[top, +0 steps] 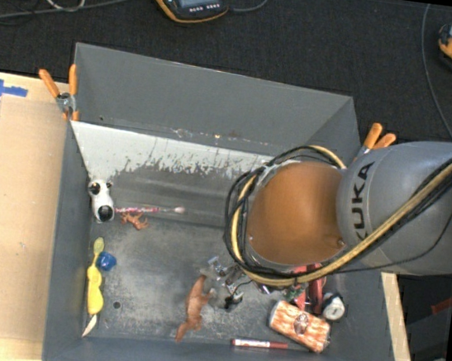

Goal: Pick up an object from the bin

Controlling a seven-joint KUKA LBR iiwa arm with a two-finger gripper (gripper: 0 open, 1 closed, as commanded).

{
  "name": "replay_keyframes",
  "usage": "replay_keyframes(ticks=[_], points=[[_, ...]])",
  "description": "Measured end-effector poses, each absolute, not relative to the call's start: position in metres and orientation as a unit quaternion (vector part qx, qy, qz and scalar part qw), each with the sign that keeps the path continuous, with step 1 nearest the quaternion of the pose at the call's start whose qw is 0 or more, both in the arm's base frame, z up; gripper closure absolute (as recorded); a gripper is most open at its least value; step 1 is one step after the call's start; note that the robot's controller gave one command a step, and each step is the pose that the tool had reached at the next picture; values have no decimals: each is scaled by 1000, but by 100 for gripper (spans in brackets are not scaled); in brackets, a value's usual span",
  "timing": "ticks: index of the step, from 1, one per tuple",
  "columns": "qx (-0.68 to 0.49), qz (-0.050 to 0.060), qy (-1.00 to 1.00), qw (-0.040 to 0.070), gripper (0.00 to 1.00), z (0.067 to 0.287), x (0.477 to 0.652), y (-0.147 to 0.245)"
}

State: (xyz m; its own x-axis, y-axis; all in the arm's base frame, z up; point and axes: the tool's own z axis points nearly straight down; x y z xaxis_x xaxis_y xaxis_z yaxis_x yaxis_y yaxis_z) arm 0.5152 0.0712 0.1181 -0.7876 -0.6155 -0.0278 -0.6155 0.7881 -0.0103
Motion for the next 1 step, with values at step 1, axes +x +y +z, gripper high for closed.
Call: replay_keyframes(ticks=[1], points=[[-443,-2,896,15,100,87,525,74]])
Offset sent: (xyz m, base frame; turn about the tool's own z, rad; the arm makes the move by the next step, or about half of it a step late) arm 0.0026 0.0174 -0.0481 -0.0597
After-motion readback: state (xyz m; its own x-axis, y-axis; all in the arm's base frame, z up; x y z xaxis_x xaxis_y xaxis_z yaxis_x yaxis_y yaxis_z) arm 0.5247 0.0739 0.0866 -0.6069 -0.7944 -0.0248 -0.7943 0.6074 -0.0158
